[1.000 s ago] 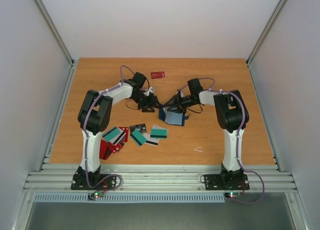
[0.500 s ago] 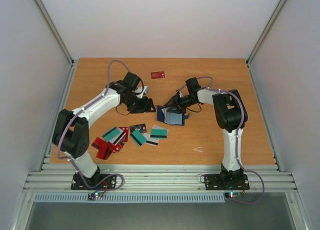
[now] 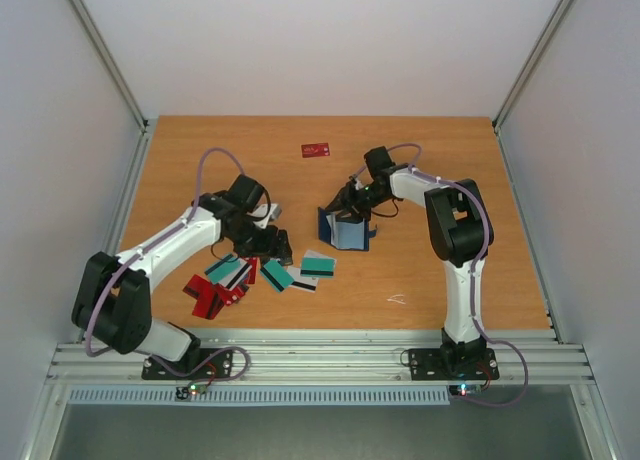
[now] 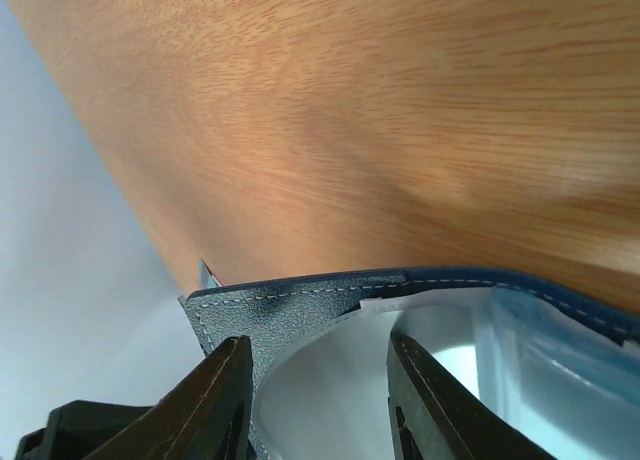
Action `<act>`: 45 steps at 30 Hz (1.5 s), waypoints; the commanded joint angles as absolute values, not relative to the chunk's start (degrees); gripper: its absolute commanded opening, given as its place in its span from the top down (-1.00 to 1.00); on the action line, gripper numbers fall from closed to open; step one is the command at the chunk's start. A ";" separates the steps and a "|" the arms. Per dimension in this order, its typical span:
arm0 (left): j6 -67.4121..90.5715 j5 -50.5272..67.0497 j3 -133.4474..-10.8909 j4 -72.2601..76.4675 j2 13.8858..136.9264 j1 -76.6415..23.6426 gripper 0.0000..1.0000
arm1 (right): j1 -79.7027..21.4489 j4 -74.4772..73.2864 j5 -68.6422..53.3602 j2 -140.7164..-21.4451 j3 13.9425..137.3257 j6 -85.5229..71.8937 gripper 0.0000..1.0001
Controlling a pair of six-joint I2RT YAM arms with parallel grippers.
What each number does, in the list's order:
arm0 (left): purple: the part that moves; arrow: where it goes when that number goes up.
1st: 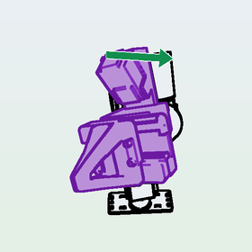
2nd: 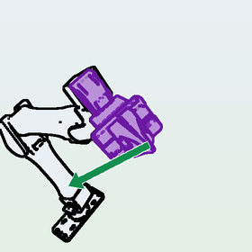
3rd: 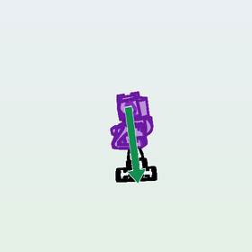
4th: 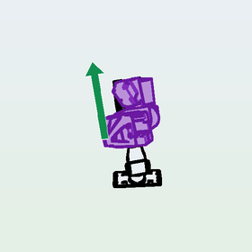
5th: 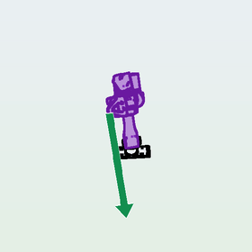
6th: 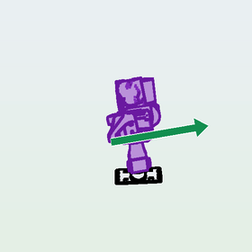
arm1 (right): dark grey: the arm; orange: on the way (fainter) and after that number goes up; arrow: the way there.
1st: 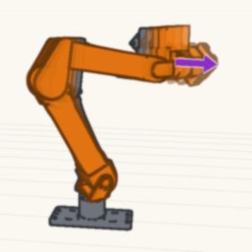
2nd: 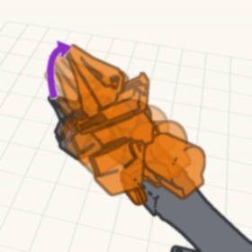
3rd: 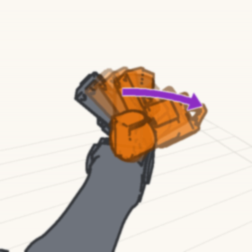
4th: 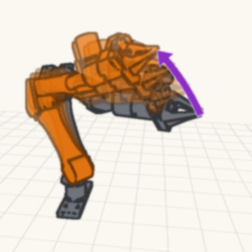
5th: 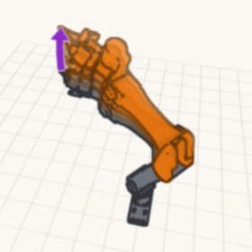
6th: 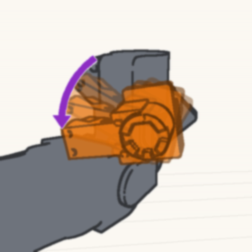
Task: Put the credit cards into the card holder
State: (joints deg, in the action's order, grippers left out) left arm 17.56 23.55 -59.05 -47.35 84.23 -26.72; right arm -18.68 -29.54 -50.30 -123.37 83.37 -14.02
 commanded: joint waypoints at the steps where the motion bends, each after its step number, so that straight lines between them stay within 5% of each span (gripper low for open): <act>1: 19.91 19.49 -54.95 -47.00 81.43 -26.81 -0.56 | -19.31 -33.95 -49.54 -120.95 86.05 -11.19 0.22; 17: 37.92 -3.29 -52.49 -64.09 76.02 -25.17 -0.59 | -19.69 -40.99 -45.75 -117.53 90.41 -2.40 0.20; 26: 51.83 -0.47 -43.08 -60.15 69.31 -24.09 -0.60 | -19.93 -42.70 -44.89 -113.22 88.46 -0.93 0.19; 45: 58.84 3.48 -40.97 -50.95 79.67 -24.26 -0.59 | -19.87 -42.19 -45.09 -109.04 82.09 2.84 0.19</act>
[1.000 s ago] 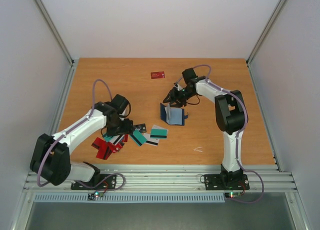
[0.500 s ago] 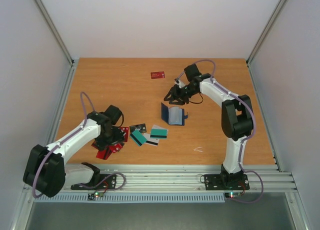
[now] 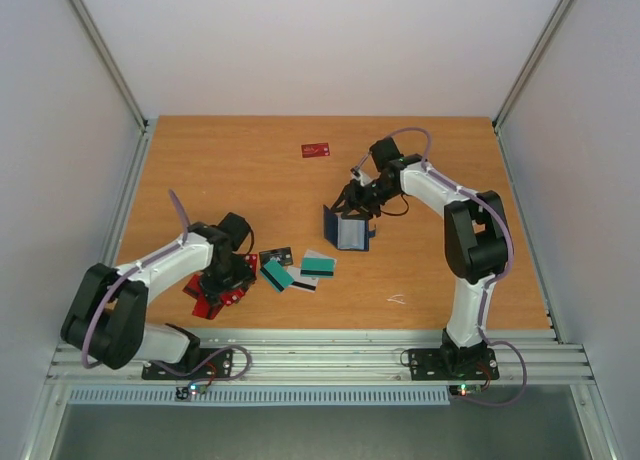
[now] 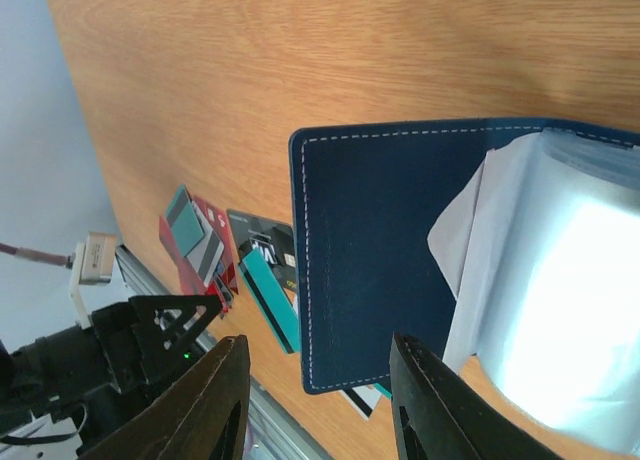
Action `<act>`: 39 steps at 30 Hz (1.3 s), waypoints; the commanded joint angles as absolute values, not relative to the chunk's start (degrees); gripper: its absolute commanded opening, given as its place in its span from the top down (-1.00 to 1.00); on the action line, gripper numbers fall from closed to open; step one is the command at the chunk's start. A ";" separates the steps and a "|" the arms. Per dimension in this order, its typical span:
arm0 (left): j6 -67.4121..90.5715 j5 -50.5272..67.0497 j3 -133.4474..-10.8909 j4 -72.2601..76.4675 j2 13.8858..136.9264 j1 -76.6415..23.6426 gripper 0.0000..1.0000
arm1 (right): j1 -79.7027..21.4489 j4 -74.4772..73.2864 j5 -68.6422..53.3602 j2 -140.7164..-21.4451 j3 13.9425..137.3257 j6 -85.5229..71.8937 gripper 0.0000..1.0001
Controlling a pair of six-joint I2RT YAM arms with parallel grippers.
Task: Put the credit cards into the card holder
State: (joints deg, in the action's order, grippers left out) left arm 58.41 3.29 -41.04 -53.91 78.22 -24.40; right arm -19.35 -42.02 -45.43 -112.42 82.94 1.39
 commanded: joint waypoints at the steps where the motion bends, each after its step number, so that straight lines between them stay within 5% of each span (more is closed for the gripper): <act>1: 58.74 3.47 -40.81 -51.02 80.05 -24.26 -0.57 | -19.86 -42.14 -45.15 -108.85 81.89 2.83 0.19; 14: 58.60 1.76 -35.66 -47.18 80.15 -24.04 -0.41 | -19.78 -41.90 -45.43 -106.88 79.40 2.90 0.20; 25: 57.88 6.27 -30.53 -39.54 79.72 -23.88 0.10 | -19.78 -42.15 -45.61 -105.57 79.10 2.58 0.20; 39: 58.33 16.82 -32.76 -32.70 84.04 -38.26 0.10 | -19.72 -40.34 -45.52 -100.80 73.02 2.08 0.20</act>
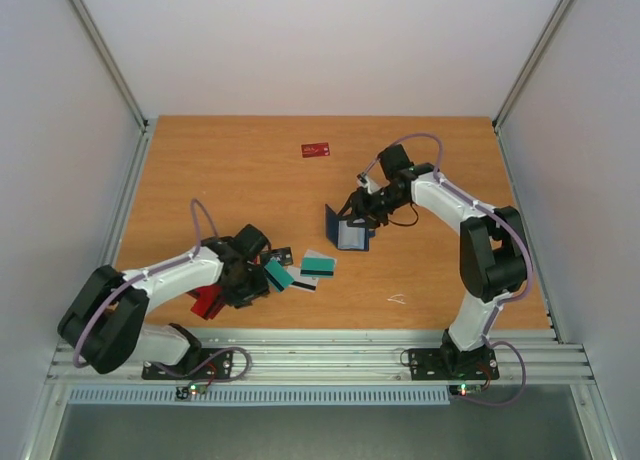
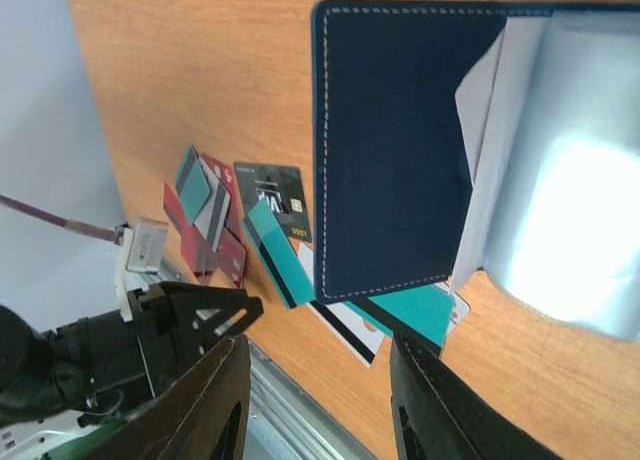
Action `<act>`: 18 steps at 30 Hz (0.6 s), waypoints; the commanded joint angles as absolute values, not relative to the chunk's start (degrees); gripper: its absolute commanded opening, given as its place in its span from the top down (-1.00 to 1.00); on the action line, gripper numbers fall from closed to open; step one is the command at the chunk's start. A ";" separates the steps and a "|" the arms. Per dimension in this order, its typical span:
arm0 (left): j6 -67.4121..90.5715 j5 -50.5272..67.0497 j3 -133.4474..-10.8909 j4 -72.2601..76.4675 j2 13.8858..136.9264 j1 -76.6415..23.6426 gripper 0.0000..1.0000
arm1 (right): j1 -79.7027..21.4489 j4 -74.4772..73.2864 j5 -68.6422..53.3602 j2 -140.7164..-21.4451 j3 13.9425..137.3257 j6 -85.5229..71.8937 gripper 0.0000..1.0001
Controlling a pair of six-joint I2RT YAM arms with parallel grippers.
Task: Put the credit cards into the card holder
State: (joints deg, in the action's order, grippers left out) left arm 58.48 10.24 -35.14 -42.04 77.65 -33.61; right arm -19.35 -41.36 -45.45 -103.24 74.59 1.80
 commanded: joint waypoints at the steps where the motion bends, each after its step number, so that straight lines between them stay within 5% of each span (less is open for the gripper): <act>1: 57.80 16.91 -34.07 -33.28 84.01 -39.52 0.10 | -19.72 -40.46 -45.50 -100.52 72.69 2.28 0.20; 8: 48.82 3.72 -46.49 -50.55 76.47 -40.46 -0.42 | -19.69 -41.11 -45.74 -99.21 71.46 2.93 0.20; 18: 35.57 0.18 -54.38 -55.64 87.15 -26.30 -0.99 | -19.71 -41.20 -45.62 -96.52 69.87 2.65 0.20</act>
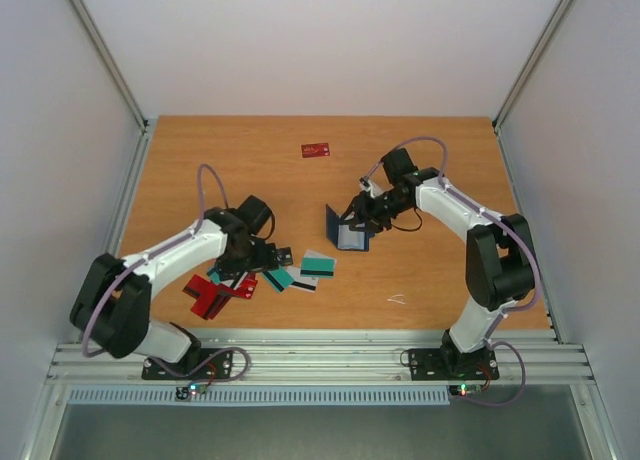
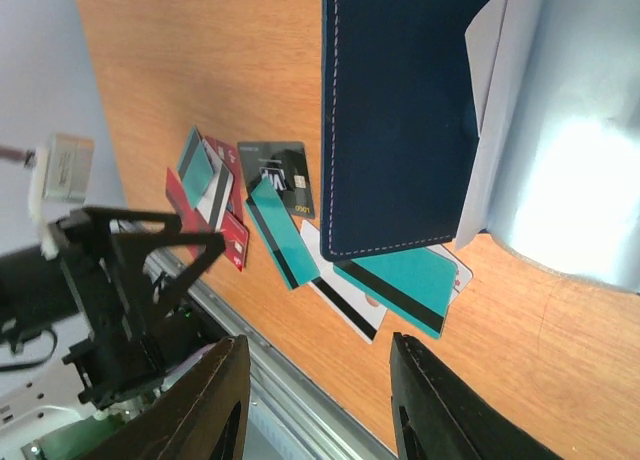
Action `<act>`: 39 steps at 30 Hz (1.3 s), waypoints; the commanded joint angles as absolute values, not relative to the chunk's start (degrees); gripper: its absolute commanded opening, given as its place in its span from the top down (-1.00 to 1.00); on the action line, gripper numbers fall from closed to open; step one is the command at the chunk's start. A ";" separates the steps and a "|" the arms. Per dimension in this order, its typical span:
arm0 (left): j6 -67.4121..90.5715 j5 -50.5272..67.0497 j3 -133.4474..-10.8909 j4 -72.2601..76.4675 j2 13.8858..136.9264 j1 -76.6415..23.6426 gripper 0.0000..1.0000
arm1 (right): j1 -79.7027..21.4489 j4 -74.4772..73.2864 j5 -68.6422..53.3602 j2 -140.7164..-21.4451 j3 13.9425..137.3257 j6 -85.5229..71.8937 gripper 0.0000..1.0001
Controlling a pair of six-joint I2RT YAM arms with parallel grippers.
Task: Put the credit cards into the card holder
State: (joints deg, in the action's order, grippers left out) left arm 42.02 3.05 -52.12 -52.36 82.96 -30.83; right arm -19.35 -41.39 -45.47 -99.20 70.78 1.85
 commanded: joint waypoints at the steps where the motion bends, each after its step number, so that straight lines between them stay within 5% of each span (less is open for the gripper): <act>1: 34.88 0.18 -54.93 -55.68 88.62 -24.62 -0.99 | -19.69 -41.22 -45.55 -96.12 69.57 2.57 0.20; 17: 33.88 9.72 -48.89 -47.40 99.10 -13.72 -0.99 | -19.69 -41.17 -45.08 -93.42 66.33 2.34 0.20; 39: 50.54 21.59 -51.99 -37.29 102.53 -43.98 -0.99 | -19.34 -42.34 -45.34 -92.83 66.63 2.93 0.19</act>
